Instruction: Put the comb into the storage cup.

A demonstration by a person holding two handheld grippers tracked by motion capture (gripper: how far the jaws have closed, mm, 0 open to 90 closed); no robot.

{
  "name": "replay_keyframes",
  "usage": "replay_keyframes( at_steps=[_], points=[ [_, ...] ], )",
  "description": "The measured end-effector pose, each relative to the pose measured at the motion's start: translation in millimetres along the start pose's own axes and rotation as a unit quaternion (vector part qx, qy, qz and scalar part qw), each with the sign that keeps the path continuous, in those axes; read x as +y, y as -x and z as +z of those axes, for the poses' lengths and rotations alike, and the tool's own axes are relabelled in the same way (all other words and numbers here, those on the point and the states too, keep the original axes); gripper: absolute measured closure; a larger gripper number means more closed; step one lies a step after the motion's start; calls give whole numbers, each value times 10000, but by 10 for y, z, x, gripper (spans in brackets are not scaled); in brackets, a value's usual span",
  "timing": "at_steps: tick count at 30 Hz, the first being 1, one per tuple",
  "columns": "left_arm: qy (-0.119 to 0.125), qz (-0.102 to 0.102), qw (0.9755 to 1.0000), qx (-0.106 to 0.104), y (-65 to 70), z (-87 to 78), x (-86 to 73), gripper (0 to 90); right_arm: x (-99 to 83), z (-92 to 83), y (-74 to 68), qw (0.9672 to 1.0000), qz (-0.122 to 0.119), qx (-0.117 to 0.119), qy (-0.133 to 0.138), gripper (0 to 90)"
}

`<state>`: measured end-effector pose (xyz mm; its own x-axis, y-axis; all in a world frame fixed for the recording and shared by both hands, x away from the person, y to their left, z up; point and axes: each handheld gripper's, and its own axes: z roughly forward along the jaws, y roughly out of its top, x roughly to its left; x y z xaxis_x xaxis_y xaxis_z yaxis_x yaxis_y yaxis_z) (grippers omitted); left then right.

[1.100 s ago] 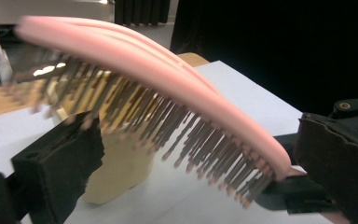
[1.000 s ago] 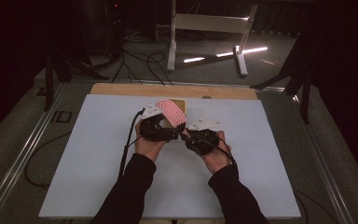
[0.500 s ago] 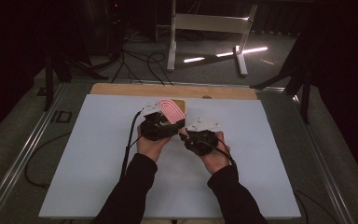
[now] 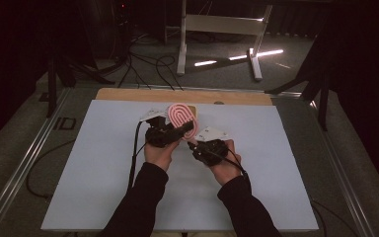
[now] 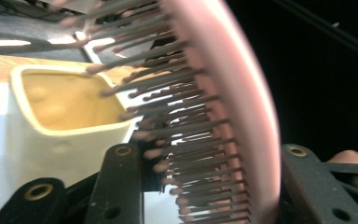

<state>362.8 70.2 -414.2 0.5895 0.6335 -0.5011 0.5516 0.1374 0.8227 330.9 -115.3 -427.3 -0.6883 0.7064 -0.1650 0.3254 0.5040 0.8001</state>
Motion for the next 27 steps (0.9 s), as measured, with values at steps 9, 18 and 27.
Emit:
replay_keyframes(
  at_steps=[9,18,27],
  points=[
    [69,-157,9998,-140,23,-25,33,636,9,-11,14,9999,34,38,94,693],
    [156,-192,9995,-173,-16,-54,84,649,0,-73,47,9992,80,237,312,466],
    [292,-181,9994,-60,-62,-113,140,649,-62,-133,112,9986,314,187,387,98]
  ],
)
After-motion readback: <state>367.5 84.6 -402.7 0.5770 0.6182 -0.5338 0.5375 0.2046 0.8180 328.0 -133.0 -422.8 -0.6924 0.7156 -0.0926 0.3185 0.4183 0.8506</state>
